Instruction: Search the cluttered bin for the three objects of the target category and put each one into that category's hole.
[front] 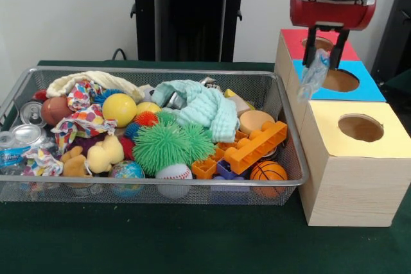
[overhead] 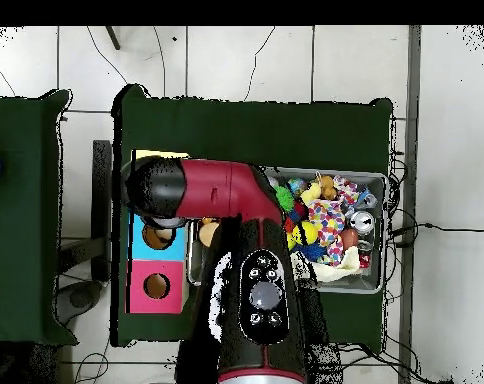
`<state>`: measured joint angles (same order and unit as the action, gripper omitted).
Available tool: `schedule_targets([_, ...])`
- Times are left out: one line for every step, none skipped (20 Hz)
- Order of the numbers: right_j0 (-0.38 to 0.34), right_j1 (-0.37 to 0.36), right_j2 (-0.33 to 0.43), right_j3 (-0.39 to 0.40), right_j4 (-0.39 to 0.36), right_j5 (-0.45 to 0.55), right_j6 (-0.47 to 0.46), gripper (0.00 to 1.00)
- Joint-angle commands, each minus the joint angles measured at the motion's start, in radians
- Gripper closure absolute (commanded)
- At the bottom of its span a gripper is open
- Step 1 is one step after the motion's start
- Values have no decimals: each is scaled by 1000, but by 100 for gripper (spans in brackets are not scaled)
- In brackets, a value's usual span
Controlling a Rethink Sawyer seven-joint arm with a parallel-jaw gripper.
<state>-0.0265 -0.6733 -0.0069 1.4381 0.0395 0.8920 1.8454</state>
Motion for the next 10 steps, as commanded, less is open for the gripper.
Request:
schedule_targets([-4,-22,106,138,33,5,42,100])
schedule_targets([-3,-22,106,146,32,-3,39,100])
schedule_targets([0,-25,109,161,32,-17,38,100])
schedule_targets([0,-26,110,170,32,-28,40,100])
schedule_targets([3,-26,112,181,33,-44,46,100])
schedule_targets([4,-25,113,188,34,-55,53,100])
schedule_targets([7,-23,113,201,36,-76,66,100])
schedule_targets([7,-21,114,208,36,-85,70,100])
schedule_targets([7,-20,119,221,37,-106,72,100])
schedule_targets([8,-19,122,227,37,-115,71,100])
